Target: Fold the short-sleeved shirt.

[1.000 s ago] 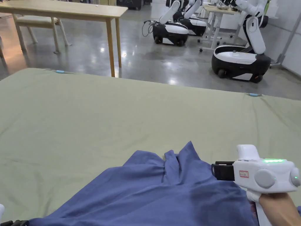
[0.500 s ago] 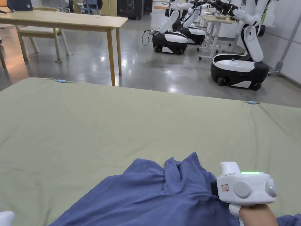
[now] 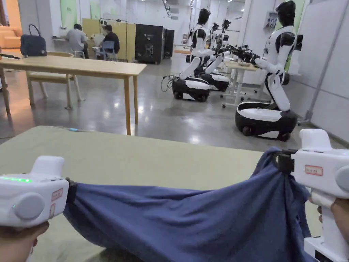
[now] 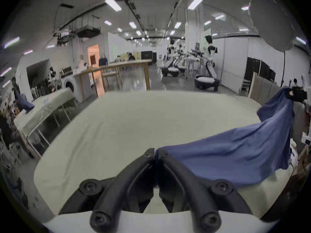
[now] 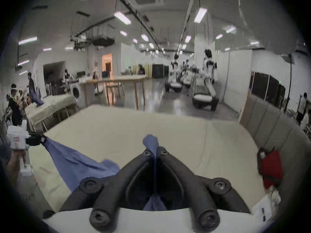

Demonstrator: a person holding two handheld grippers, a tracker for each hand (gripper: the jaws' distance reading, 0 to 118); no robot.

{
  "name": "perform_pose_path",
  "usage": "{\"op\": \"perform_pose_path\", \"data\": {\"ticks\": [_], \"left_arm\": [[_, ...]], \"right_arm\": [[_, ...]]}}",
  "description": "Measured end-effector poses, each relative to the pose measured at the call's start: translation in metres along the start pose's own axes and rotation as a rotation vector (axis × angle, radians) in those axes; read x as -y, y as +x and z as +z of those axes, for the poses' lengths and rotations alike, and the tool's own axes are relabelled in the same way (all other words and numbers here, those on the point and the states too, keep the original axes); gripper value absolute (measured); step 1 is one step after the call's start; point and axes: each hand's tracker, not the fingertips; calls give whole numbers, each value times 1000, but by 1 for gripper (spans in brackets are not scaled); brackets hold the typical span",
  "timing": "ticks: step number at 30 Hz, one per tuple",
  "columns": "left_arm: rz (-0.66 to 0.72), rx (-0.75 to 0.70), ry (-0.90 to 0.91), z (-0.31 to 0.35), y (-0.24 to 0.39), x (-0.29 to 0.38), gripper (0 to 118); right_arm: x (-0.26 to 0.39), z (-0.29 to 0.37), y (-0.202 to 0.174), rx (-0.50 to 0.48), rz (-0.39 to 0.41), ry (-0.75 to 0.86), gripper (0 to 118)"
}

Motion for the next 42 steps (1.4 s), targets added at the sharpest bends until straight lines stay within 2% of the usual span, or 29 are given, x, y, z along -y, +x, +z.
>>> {"op": "perform_pose_path", "data": {"ticks": [4, 7, 10, 16, 19, 25, 33, 39, 42], "left_arm": [[-17, -6, 104, 10, 15, -78, 0], [-21, -12, 191, 16, 23, -131, 0], [-48, -63, 248, 18, 28, -180, 0], [-103, -148, 363, 32, 37, -261, 0], [-133, -167, 381, 35, 42, -278, 0], [-164, -164, 341, 7, 51, -244, 0], [-95, -129, 203, -63, 66, -152, 0], [-100, -93, 180, -49, 70, -128, 0], [-106, -70, 184, -22, 71, -110, 0]], "right_arm": [[-68, 28, 20, 77, 40, 116, 4], [-116, 40, 35, 102, 7, 197, 4], [-155, 46, 45, 98, -32, 266, 4], [-217, 49, 52, 113, -11, 379, 4], [-230, 45, 52, 127, -6, 395, 4], [-191, 5, 63, 125, -34, 355, 4], [-85, -62, 79, 152, -146, 249, 4], [-48, -42, 85, 138, -163, 222, 4], [-24, -5, 84, 88, -212, 224, 4]]}}
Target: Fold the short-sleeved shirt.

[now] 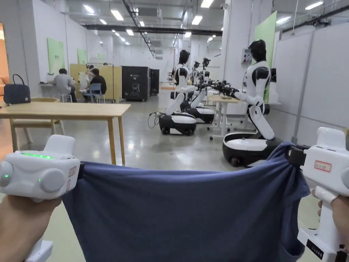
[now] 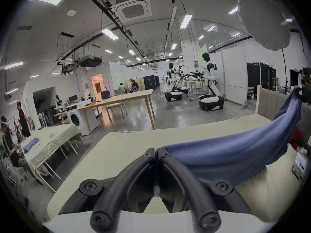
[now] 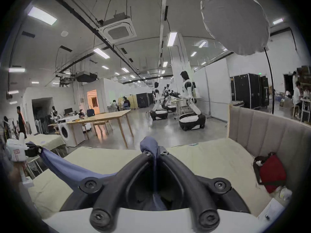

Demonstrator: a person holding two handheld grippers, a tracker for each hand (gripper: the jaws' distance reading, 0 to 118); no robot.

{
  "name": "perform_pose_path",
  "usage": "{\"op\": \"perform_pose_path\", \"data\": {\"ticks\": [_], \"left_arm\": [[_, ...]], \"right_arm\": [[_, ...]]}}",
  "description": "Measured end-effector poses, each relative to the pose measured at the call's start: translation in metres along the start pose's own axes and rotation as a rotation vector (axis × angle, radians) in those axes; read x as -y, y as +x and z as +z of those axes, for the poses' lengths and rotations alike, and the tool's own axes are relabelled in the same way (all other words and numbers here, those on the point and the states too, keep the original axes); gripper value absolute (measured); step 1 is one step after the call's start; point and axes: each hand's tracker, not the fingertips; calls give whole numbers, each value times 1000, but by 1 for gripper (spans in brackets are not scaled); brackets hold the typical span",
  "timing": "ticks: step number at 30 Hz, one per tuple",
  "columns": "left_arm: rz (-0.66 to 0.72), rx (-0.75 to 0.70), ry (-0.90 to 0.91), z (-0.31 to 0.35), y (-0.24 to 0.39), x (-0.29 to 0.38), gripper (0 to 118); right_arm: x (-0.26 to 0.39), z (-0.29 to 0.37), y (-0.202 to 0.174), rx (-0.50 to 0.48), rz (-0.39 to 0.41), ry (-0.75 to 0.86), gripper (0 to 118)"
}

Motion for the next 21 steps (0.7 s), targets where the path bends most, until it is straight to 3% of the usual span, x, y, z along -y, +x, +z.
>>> {"op": "perform_pose_path", "data": {"ticks": [2, 6, 13, 17, 21], "left_arm": [[3, 58, 1, 27, 0, 18, 0], [-36, 104, -36, 86, 0, 80, 0], [-74, 182, -372, 160, -3, 252, 0], [30, 184, -507, 161, -13, 320, 0], [25, 195, -467, 165, -8, 319, 13]], "right_arm": [[16, 36, 4, -18, -15, -19, 4], [66, 106, 10, -29, 57, -115, 4], [217, 182, 29, 46, 174, -485, 4], [299, 188, 50, 13, 52, -662, 4], [312, 197, 49, 36, 96, -648, 4]]}}
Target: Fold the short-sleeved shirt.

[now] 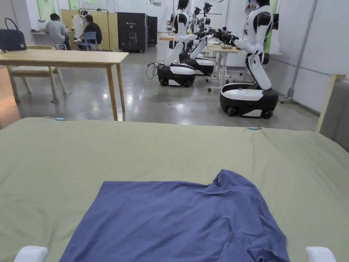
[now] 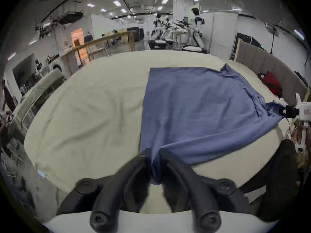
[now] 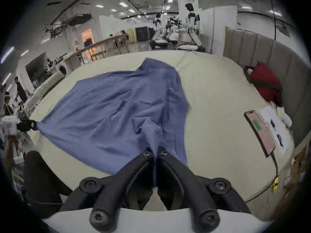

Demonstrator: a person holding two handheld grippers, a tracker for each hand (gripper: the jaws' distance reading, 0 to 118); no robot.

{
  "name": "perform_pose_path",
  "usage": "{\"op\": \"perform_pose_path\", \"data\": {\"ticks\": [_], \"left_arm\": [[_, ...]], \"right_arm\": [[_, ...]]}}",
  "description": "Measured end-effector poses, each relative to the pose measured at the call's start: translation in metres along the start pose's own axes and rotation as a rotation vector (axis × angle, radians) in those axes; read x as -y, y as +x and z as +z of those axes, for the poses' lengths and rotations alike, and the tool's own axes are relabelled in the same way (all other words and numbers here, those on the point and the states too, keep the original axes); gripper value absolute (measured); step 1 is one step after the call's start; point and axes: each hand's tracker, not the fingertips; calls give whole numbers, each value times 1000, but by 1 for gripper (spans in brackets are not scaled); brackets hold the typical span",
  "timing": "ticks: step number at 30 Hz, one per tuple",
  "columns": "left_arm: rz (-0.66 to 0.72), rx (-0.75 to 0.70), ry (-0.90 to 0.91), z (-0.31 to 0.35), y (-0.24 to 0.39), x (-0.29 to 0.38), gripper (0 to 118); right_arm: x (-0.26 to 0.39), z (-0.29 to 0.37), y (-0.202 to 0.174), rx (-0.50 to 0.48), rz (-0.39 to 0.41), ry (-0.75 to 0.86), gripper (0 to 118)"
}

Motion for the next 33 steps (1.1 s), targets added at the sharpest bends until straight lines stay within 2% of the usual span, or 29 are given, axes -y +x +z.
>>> {"op": "perform_pose_path", "data": {"ticks": [1, 2, 3, 4, 5, 8, 10, 11, 12, 13, 14, 16, 20, 25, 26, 27, 28, 30, 31, 33], "left_arm": [[-22, -11, 14, 6, 5, -5, 18], [-39, -13, 34, 15, 11, -10, 47], [-54, -14, 70, 24, 16, -13, 99], [-59, -3, 136, 38, 22, -17, 115], [-54, -7, 166, 49, 29, -22, 114], [-46, -24, 268, 73, 46, -23, 113], [-37, -25, 322, 85, 56, -18, 107], [-38, -16, 340, 89, 61, -15, 90], [-40, -23, 339, 91, 64, -13, 28], [-43, -73, 312, 86, 67, -10, 0], [-68, -82, 328, 86, 66, -4, 0], [-29, -21, 240, 82, 58, -3, 0], [-8, -66, 195, 72, 38, 8, 0], [54, -79, 145, 56, 17, 23, 1], [68, -77, 143, 51, 6, 34, 15], [77, -75, 135, 48, 2, 35, 56], [87, -74, 114, 42, -1, 35, 91], [105, -78, 52, 33, -11, 43, 104], [119, -68, 99, 30, -15, 44, 106], [151, -69, 56, 15, -17, 39, 104]], "right_arm": [[-2, 9, -1, -2, 1, 33, 4], [-8, 19, -3, -18, 5, 68, 12], [-13, 28, -5, -36, -1, 76, 50], [-17, 37, -11, -46, 0, 87, 93], [-18, 55, -19, -56, 2, 169, 118], [-20, 82, -39, -53, 10, 350, 118], [-16, 99, -56, -55, 2, 428, 115], [-14, 103, -62, -75, -2, 453, 100], [-12, 104, -67, -57, 1, 474, 42], [-10, 106, -77, 21, 10, 475, 0], [-4, 107, -82, 38, 33, 505, 0], [0, 104, -84, -63, 36, 461, 0], [7, 98, -91, -34, 73, 421, 0], [7, 93, -80, -34, 34, 383, 0], [8, 92, -78, -29, 31, 369, 0], [10, 90, -77, -23, 30, 355, 0], [12, 88, -75, -17, 31, 341, 0], [8, 84, -68, -2, 45, 296, 0], [9, 82, -66, 13, 50, 282, 0], [6, 77, -58, 24, 48, 250, 0]]}}
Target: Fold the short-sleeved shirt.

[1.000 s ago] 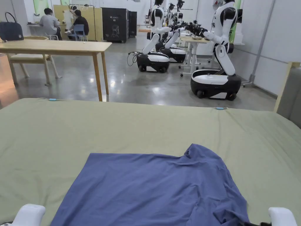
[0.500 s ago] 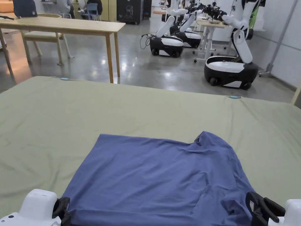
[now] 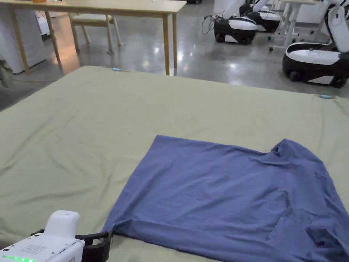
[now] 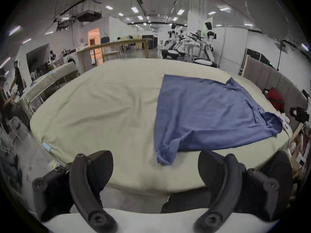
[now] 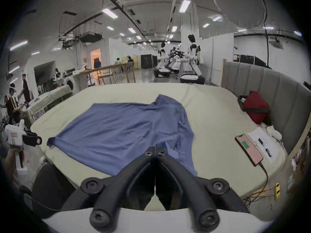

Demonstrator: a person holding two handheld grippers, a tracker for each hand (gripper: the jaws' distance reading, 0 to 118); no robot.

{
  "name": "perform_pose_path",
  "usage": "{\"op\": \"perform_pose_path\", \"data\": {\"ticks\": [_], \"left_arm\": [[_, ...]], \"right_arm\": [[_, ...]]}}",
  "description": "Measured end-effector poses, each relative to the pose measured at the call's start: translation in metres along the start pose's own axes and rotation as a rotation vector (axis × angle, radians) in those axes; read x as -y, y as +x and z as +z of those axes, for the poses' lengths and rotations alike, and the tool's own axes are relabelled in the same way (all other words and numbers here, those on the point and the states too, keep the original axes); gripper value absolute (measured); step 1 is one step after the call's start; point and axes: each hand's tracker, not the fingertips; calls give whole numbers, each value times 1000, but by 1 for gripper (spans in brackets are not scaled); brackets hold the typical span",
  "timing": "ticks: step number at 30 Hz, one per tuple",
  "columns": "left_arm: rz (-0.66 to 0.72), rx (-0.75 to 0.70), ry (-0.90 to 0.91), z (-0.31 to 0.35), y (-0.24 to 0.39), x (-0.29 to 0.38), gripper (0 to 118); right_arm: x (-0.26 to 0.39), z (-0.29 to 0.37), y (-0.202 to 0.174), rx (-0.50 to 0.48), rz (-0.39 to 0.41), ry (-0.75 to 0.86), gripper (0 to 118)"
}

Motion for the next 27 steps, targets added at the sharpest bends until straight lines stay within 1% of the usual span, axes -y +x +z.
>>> {"op": "perform_pose_path", "data": {"ticks": [3, 5, 7, 8, 9, 10, 11, 12, 14, 15, 16, 17, 18, 19, 20, 21, 22, 23, 24, 25, 26, 27], "left_arm": [[-30, 11, -29, -17, -1, 3, 104], [-75, 54, -65, -29, 1, 5, 103], [-133, 74, -77, -37, 12, 3, 98], [-158, 77, -76, -41, 18, 1, 92], [-164, 80, -75, -38, 18, 1, 75], [-161, 74, -86, -42, 21, -2, 52], [-158, 61, -90, -45, 23, -3, 22], [-154, 43, -93, -49, 25, -4, 2], [-128, 71, -122, -47, 19, -5, 2], [-128, 65, -114, -46, 21, -6, 2], [-128, 64, -107, -43, 24, -6, 2], [-129, 72, -109, -34, 25, -8, 2], [-130, 67, -106, -31, 27, -8, 2], [-130, 68, -98, -29, 29, -9, 2], [-127, 72, -95, -28, 30, -10, 2], [-122, 76, -96, -25, 29, -13, 2], [-121, 75, -93, -23, 32, -13, 2], [-125, 74, -94, -23, 34, -14, 2], [-127, 73, -98, -23, 36, -14, 2], [-128, 71, -99, -22, 36, -17, 2], [-130, 72, -101, -22, 38, -17, 2], [-132, 72, -104, -21, 40, -17, 2]], "right_arm": [[3, -6, 5, 19, -2, -41, 0], [2, -9, 12, 28, 0, -60, 0], [3, -10, 14, 35, -8, -74, 0], [2, -9, 18, 34, -15, -80, 0], [3, -9, 20, 35, -19, -84, 0], [3, -9, 21, 40, -20, -89, 0], [4, -9, 23, 43, -19, -96, 0], [4, -11, 28, 43, -15, -110, 0], [6, -16, 33, 36, 0, -160, 1], [7, -20, 34, 41, 17, -192, 10], [9, -24, 38, 45, 32, -203, 34], [12, -28, 38, 59, 48, -206, 74], [15, -33, 39, 66, 61, -209, 118], [19, -39, 39, 69, 74, -213, 118], [24, -43, 44, 50, 71, -164, 117], [26, -51, 48, 56, 82, -190, 117], [27, -61, 51, 39, 79, -223, 117], [29, -70, 54, 15, 68, -257, 114], [28, -72, 54, -6, 55, -267, 97], [29, -78, 56, -31, 39, -275, 66], [31, -85, 60, -50, 12, -294, 52], [33, -93, 63, -69, 6, -333, 37]]}}
